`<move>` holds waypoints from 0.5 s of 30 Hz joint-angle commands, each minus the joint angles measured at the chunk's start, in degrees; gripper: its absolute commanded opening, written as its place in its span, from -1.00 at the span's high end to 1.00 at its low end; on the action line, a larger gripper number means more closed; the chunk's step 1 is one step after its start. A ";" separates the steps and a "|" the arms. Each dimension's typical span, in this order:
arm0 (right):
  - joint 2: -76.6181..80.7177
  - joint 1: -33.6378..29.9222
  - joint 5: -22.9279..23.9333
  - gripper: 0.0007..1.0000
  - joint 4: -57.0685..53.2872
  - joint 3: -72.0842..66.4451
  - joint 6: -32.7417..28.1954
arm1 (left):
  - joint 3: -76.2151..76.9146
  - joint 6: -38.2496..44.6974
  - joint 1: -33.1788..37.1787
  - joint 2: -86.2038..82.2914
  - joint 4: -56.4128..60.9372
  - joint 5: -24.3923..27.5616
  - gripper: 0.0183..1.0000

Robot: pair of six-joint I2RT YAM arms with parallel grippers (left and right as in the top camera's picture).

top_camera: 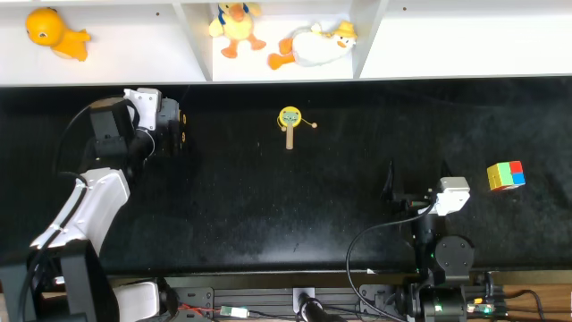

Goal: Store Toys

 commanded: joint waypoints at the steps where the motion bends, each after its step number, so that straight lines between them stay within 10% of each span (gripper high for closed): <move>1: -0.52 -0.13 -0.04 -0.99 0.31 -0.55 0.44 | -0.28 -0.31 -0.20 0.44 0.13 -0.26 -0.34; 15: -0.52 -0.13 -0.04 -0.99 0.31 -0.55 0.46 | -0.28 -0.24 -0.20 0.39 0.39 -0.26 0.33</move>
